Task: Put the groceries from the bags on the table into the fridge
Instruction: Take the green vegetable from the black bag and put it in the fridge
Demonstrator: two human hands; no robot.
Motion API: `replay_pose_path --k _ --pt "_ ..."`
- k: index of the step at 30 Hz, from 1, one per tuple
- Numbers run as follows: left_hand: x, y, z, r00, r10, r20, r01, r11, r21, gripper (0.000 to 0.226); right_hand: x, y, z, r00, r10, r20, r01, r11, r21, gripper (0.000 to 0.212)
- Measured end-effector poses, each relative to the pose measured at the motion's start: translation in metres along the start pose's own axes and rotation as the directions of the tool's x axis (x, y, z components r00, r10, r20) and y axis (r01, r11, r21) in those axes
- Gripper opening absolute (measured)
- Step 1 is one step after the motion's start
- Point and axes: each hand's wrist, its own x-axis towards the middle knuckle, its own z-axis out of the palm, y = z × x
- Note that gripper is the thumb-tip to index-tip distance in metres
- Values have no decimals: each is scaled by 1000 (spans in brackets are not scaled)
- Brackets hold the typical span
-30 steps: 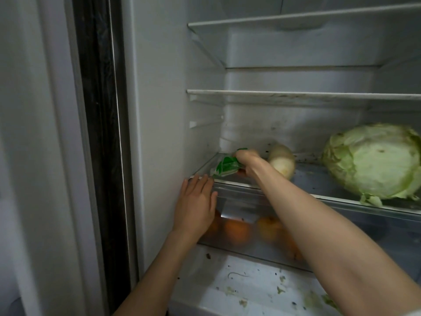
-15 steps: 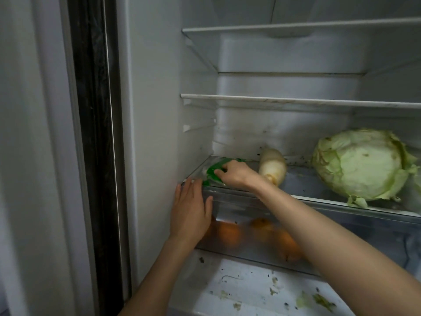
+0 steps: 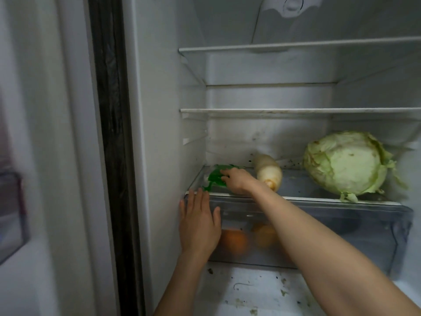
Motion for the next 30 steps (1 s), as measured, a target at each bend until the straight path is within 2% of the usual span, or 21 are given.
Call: replay_pose_path --k 5,8,11,14,17,25,30 --pt "6 16 -16 968 -128 218 120 992 49 55 -49 -1 -13 997 -15 -71 4 988 -152 51" --pt "5 28 -34 948 -161 274 149 987 65 55 -89 -1 -23 987 -71 -145 32 967 -253 55" --pt "-13 42 -56 973 -90 213 77 995 71 58 -137 0 -37 974 -111 -200 46 951 -304 59" --pt "-49 53 -82 989 -6 151 3 1000 16 58 -195 0 -44 971 -86 -225 18 957 -290 61" --pt "-98 56 -108 986 42 162 -32 998 -62 57 -254 -5 -36 965 -57 -255 -5 972 -235 61" --pt "-202 51 -185 966 126 225 -101 988 -121 57 -364 -57 -16 966 -30 -255 -6 990 -140 61" --pt "-219 34 -237 961 264 83 -255 961 -109 55 -398 -107 -27 956 -60 -286 19 989 -144 60"
